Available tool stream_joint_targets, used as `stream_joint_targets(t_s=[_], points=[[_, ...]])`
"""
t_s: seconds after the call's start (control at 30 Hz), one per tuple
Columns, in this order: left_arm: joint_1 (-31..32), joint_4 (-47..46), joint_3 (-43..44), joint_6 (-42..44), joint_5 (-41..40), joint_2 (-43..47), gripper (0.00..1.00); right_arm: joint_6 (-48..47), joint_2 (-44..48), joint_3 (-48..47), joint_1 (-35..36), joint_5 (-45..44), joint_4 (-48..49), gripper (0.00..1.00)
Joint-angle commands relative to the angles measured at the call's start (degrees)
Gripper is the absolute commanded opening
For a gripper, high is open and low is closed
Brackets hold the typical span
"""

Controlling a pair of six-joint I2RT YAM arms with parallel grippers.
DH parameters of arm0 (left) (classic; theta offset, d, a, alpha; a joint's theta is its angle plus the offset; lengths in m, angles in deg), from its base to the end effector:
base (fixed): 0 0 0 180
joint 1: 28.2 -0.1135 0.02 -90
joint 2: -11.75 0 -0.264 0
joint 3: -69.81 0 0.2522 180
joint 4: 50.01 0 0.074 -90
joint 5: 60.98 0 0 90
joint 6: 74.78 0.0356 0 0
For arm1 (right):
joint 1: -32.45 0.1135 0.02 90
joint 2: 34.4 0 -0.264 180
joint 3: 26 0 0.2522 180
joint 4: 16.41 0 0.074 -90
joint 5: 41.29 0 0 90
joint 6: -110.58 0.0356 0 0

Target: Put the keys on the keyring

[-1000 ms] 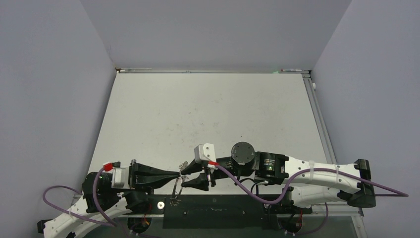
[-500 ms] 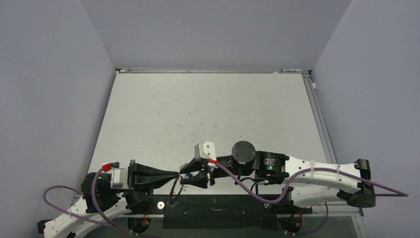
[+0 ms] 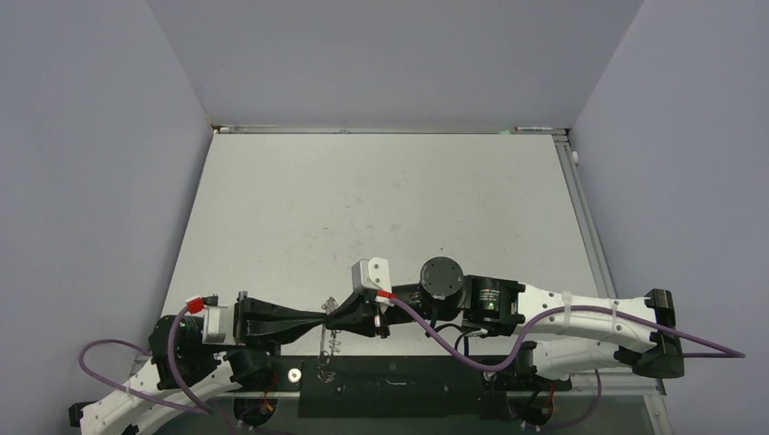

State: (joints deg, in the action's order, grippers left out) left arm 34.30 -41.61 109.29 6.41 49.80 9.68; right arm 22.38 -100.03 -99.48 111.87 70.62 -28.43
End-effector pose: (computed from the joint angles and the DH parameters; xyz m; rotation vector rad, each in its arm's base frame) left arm 0.0120 -0.0505 0.3283 0.8319 0.8574 -1.2989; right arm 0.0361 0.2655 0.3806 -1.3842 1.2028 1.3574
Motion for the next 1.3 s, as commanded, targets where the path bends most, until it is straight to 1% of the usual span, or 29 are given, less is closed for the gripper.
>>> stream_joint_targets(t_s=[0.0, 0.13, 0.2, 0.23, 0.3, 0.37, 0.43, 0.47, 0.63, 0.7, 0.87, 1.0, 1.13, 1.27], points=[[-0.2, -2.3, 1.2, -0.2, -1.2, 0.8, 0.00, -0.3, -0.4, -2.5, -0.4, -0.1, 4.0, 0.06], [-0.3, -1.5, 1.3, 0.0, -1.2, 0.9, 0.00, -0.8, -0.4, -2.6, -0.4, -0.6, 3.3, 0.05], [-0.3, 0.7, 1.9, 0.7, -1.5, 0.9, 0.00, -1.2, -0.4, -2.9, -0.3, -0.8, 2.0, 0.05], [-0.2, 3.5, 3.0, 1.5, -1.9, 0.9, 0.05, -1.3, -0.4, -3.2, -0.4, -1.0, 1.1, 0.05], [-0.3, 9.6, 6.2, 3.3, -2.5, 0.7, 0.26, -1.4, -0.2, -3.9, -0.4, -1.4, -1.0, 0.05], [-0.3, 13.8, 8.8, 4.7, -2.7, 0.6, 0.42, -2.1, 0.3, -4.2, -0.4, -1.7, -3.5, 0.05], [-0.3, 18.1, 11.9, 6.0, -3.4, 0.3, 0.53, -3.2, 1.0, -4.3, -0.3, -2.2, -5.6, 0.05], [-0.2, 20.4, 13.4, 6.7, -3.7, -0.1, 0.54, -3.3, 1.4, -4.4, -0.2, -2.6, -6.6, 0.05], [-0.3, 32.6, 21.3, 10.5, -3.7, -3.0, 0.52, -4.3, 2.2, -5.9, -0.1, -4.2, -13.2, 0.05], [-0.3, 37.7, 24.0, 11.2, -3.6, -5.1, 0.50, -5.1, 1.5, -7.5, 0.6, -5.8, -17.5, 0.05], [-0.3, 43.7, 28.0, 11.9, -4.3, -11.4, 0.43, -6.1, 0.1, -10.0, 3.4, -10.9, -23.0, 0.05], [-0.3, 44.3, 28.9, 12.7, -2.3, -16.9, 0.39, -6.3, -0.5, -10.6, 4.7, -12.8, -24.2, 0.05], [-0.2, 41.1, 27.5, 12.7, -0.2, -18.6, 0.34, -6.3, -0.8, -10.4, 5.5, -13.3, -24.1, 0.05], [-0.3, 39.9, 26.8, 12.8, 1.5, -19.7, 0.31, -6.3, -0.9, -10.5, 5.7, -13.5, -24.1, 0.05]])
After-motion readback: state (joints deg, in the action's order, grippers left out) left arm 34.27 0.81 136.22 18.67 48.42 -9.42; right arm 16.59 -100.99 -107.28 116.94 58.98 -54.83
